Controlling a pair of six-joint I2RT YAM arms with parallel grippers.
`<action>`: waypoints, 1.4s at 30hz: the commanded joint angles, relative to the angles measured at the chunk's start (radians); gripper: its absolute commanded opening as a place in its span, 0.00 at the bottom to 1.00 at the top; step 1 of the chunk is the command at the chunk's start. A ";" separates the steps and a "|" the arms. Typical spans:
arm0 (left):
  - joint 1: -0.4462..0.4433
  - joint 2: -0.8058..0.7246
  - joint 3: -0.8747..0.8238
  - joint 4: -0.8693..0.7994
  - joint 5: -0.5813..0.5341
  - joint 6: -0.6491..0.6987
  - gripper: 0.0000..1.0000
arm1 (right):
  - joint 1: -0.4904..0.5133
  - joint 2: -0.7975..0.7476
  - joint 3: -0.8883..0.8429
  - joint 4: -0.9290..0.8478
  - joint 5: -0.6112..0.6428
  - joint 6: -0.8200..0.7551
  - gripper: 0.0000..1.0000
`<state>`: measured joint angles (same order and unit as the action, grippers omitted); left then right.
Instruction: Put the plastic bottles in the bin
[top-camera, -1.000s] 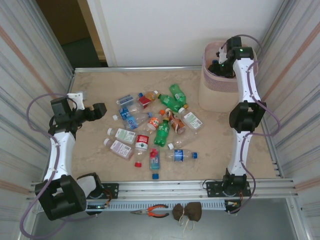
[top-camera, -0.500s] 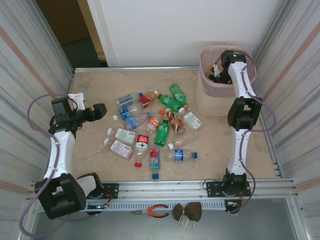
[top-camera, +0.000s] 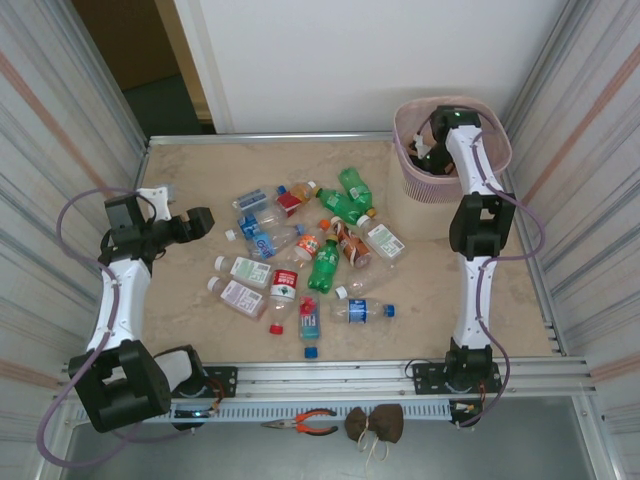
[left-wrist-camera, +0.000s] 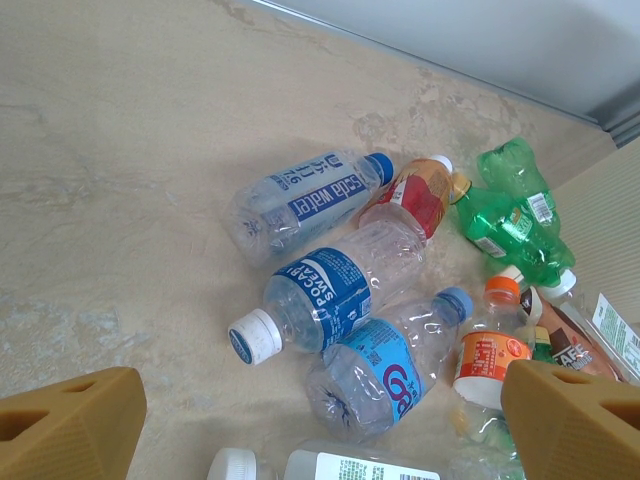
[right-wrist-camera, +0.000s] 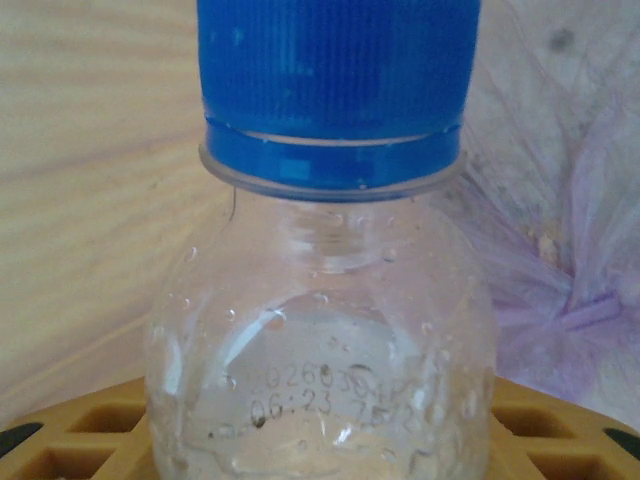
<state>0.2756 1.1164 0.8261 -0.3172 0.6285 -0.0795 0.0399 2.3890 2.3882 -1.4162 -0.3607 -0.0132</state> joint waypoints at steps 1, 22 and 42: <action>0.007 0.000 0.010 -0.011 0.009 -0.002 0.92 | 0.004 0.057 0.049 -0.033 -0.037 -0.022 0.58; 0.007 -0.026 -0.005 0.013 0.043 -0.021 0.92 | -0.023 -0.210 0.042 0.022 0.039 0.064 0.75; 0.008 -0.031 -0.005 0.021 0.043 -0.023 0.92 | 0.013 -0.722 -0.287 0.273 0.071 0.070 0.75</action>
<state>0.2756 1.1046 0.8242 -0.3088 0.6472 -0.0925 0.0349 1.7580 2.1605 -1.2083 -0.2874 0.0700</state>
